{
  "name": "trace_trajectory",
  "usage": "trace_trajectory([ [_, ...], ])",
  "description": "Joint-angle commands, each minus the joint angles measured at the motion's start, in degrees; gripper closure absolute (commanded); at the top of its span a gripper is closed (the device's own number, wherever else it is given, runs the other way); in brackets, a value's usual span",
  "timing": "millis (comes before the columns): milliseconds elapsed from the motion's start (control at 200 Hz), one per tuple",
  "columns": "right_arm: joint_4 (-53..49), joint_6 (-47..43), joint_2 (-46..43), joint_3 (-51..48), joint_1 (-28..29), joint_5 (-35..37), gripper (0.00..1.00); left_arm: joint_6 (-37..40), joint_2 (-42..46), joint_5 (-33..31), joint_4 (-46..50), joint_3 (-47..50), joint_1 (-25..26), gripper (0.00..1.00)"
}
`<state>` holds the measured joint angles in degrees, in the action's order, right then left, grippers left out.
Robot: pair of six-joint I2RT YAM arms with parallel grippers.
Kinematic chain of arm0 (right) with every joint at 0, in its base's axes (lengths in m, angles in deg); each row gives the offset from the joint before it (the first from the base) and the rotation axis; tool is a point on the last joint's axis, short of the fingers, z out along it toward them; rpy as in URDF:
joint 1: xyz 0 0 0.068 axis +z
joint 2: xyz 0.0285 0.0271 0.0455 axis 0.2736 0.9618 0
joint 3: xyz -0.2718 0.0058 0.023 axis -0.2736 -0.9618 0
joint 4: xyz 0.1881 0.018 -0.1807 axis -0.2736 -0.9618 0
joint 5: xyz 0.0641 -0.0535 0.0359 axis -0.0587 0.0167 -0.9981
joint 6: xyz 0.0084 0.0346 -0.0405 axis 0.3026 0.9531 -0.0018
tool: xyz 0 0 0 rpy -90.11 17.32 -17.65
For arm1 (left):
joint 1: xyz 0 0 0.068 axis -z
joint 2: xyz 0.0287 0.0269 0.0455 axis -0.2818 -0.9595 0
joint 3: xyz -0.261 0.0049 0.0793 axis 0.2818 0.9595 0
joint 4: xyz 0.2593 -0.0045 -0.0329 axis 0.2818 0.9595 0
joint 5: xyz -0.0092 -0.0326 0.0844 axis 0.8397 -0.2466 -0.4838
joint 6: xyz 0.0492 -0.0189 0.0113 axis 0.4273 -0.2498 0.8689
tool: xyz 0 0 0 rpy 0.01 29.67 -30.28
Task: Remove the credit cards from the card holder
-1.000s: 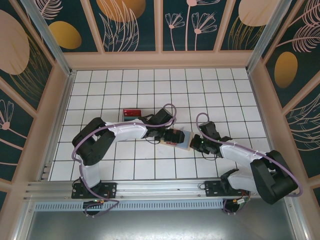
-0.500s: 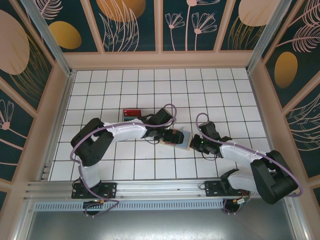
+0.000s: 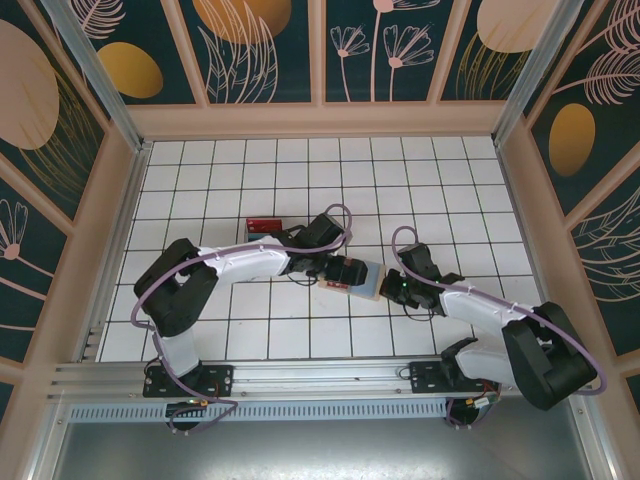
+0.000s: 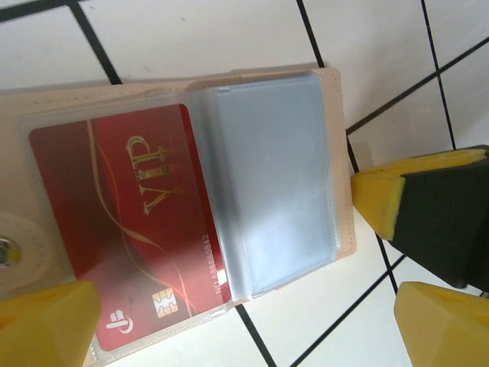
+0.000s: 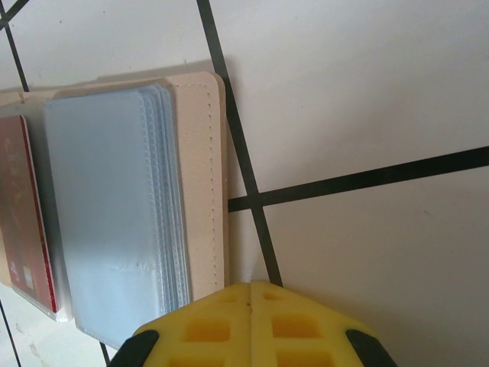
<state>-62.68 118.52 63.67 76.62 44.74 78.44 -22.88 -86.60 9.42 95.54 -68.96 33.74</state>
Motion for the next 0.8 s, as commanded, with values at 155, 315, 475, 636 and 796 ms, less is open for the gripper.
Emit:
trace_trajectory([
  [155,-1.9,0.3,-4.9,3.8,1.0,-0.8,1.00,1.5,1.4,-1.6,-0.9,3.3,-2.8,0.15],
  [315,-0.2,0.6,-4.6,6.4,1.9,-2.9,1.00,1.1,0.1,-2.6,-0.4,2.9,-3.1,0.65],
  [475,3.0,0.8,-1.1,8.5,3.0,-5.4,1.00,1.4,-0.7,-4.2,0.5,2.9,-3.2,0.86],
  [636,7.5,1.5,2.7,9.4,4.1,-9.0,1.00,2.1,-1.0,-6.3,2.1,3.0,-3.4,0.94],
  [796,10.9,2.4,7.0,10.0,4.2,-12.3,1.00,2.3,-2.4,-5.3,2.0,2.8,-3.7,0.93],
])
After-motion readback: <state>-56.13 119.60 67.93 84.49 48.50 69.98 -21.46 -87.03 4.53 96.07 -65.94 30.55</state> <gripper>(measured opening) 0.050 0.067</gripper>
